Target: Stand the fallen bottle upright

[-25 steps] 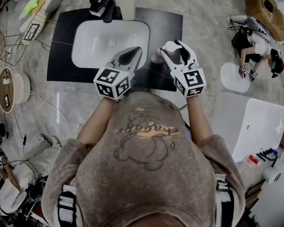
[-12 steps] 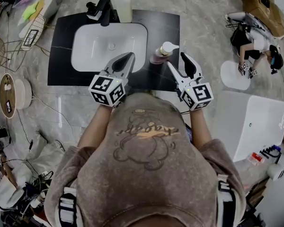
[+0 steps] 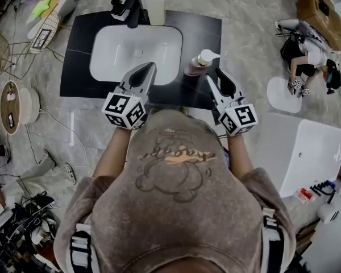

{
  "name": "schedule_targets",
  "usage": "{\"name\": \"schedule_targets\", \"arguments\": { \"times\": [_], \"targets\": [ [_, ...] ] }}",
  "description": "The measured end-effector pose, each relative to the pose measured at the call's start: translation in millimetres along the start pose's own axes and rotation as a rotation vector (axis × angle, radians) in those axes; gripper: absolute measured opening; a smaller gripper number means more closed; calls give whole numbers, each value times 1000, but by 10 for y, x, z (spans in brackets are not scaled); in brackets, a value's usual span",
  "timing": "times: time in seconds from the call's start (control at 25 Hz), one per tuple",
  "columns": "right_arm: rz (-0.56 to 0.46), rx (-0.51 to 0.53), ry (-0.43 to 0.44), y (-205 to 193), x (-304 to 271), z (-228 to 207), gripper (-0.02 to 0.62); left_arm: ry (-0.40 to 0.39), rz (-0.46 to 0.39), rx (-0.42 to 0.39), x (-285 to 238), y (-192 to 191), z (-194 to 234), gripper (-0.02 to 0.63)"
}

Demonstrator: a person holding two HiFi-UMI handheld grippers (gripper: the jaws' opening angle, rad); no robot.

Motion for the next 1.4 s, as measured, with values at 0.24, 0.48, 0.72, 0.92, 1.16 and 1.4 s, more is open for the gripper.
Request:
{"name": "schedule_targets", "arguments": {
  "times": [0.24,0.48,0.72,0.92,1.16,1.4],
  "targets": [
    [14,3,-31,-72,-74,9,63,22,-26,-17,24,-18,55,18],
    [37,9,-50,-203,-118,-1,3,37,-30,-38,0,-142,75,18],
    [40,-5,-69,-270,-130,-55,2,49,-31,-39,-44,-172,89,18],
    [31,0,-71,-263,-154,-54,2,50,-23,-41,-55,-152,99,18],
    [27,-11,-77,-276,-157,-78,2,54,-20,-32,-71,-155,113,18],
    [21,-15,-81,-267,-155,-115,2,50,-16,-29,-105,-167,95,18]
  ]
}}
Point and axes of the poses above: the fingertips, and each gripper's own axes: x backward along the fingers, z to its left, y out of its top, the point moved 3 cm from there along x, backward along the fingers, and after that the axes turned 4 degrees about z, right-handed, at the moved point
